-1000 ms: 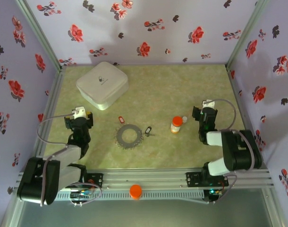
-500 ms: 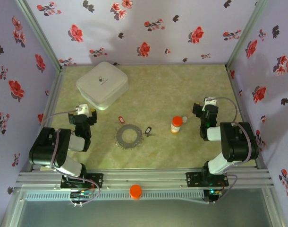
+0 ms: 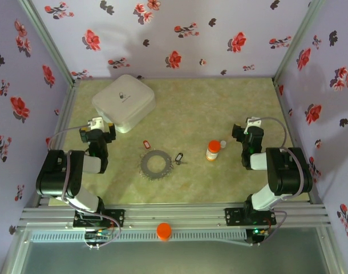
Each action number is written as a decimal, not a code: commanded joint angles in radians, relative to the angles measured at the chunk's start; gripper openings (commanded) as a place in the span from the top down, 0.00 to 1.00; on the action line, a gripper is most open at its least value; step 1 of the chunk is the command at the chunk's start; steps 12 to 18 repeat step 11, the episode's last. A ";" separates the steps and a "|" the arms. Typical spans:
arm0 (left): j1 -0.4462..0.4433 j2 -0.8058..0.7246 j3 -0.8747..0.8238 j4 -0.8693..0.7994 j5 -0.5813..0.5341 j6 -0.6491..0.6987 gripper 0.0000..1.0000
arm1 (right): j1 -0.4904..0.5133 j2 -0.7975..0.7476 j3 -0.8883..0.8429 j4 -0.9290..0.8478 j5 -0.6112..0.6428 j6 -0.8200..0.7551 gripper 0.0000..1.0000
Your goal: Put the keys on the keyring
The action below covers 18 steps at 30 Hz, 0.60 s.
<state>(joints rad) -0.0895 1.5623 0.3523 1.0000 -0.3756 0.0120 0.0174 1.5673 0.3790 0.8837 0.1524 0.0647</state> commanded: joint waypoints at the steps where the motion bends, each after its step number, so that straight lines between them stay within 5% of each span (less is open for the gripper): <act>1: 0.008 -0.001 0.011 -0.019 0.006 -0.016 0.00 | -0.008 -0.007 0.017 -0.010 -0.008 0.024 0.20; 7: 0.027 -0.006 0.021 -0.049 0.042 -0.030 0.00 | -0.008 -0.006 0.018 -0.011 -0.008 0.024 0.19; 10: 0.027 -0.007 0.020 -0.048 0.042 -0.030 0.00 | -0.008 -0.008 0.015 -0.008 -0.007 0.021 0.01; 18: 0.027 -0.010 0.017 -0.043 0.042 -0.029 0.00 | -0.007 -0.009 0.014 -0.006 -0.005 0.019 0.01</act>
